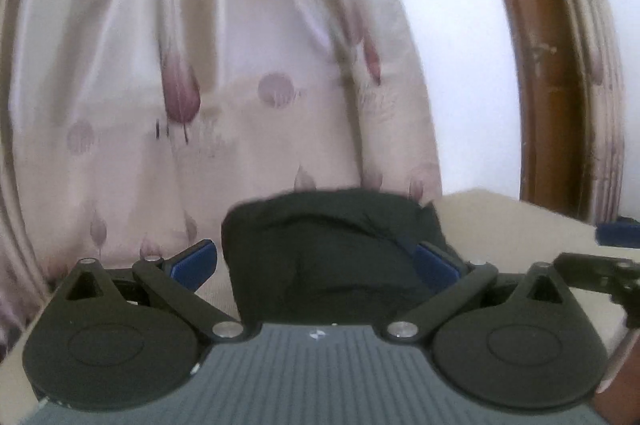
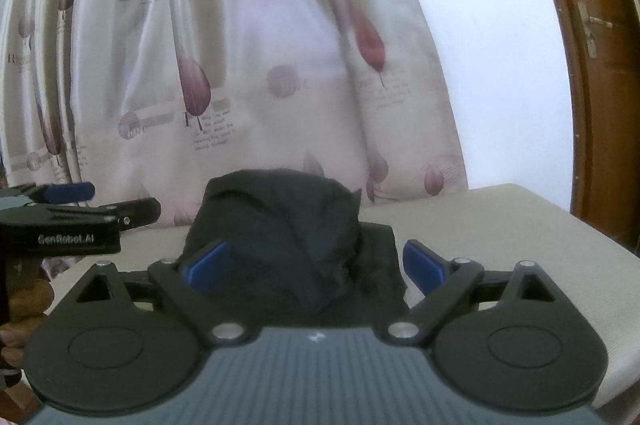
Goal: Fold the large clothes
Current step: 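Release the folded jacket and withdraw both grippers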
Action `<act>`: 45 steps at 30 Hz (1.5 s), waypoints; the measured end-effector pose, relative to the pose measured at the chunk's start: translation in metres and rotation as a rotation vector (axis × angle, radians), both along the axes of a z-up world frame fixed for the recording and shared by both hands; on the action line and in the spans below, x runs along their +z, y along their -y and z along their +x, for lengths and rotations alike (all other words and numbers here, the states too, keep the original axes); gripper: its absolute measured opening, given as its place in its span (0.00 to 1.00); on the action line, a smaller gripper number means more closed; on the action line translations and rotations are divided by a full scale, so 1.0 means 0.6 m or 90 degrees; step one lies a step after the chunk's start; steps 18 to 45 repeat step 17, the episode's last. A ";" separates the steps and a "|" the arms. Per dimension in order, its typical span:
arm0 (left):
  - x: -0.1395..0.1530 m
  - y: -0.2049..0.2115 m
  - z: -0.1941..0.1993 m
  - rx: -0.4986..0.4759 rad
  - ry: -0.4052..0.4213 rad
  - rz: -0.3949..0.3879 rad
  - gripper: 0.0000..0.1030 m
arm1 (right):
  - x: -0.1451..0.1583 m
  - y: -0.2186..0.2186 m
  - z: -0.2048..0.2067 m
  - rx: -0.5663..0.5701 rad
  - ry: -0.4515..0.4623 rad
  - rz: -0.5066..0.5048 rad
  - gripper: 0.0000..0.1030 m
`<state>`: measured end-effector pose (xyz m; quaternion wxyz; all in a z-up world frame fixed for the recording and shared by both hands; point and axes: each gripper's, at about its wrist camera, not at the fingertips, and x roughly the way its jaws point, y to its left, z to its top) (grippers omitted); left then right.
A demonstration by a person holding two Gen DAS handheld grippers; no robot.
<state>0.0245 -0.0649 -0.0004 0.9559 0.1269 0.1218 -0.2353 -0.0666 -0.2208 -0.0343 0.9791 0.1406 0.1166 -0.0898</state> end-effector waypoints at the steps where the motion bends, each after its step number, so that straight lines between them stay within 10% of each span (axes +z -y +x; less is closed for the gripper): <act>1: -0.004 0.002 0.001 0.004 -0.007 0.004 1.00 | 0.000 -0.002 -0.002 0.001 0.001 -0.003 0.92; 17: -0.037 -0.023 0.026 0.050 -0.099 -0.011 1.00 | 0.006 -0.031 -0.015 -0.015 -0.025 -0.038 0.94; 45: -0.037 -0.023 0.026 0.050 -0.099 -0.011 1.00 | 0.006 -0.031 -0.015 -0.015 -0.025 -0.038 0.94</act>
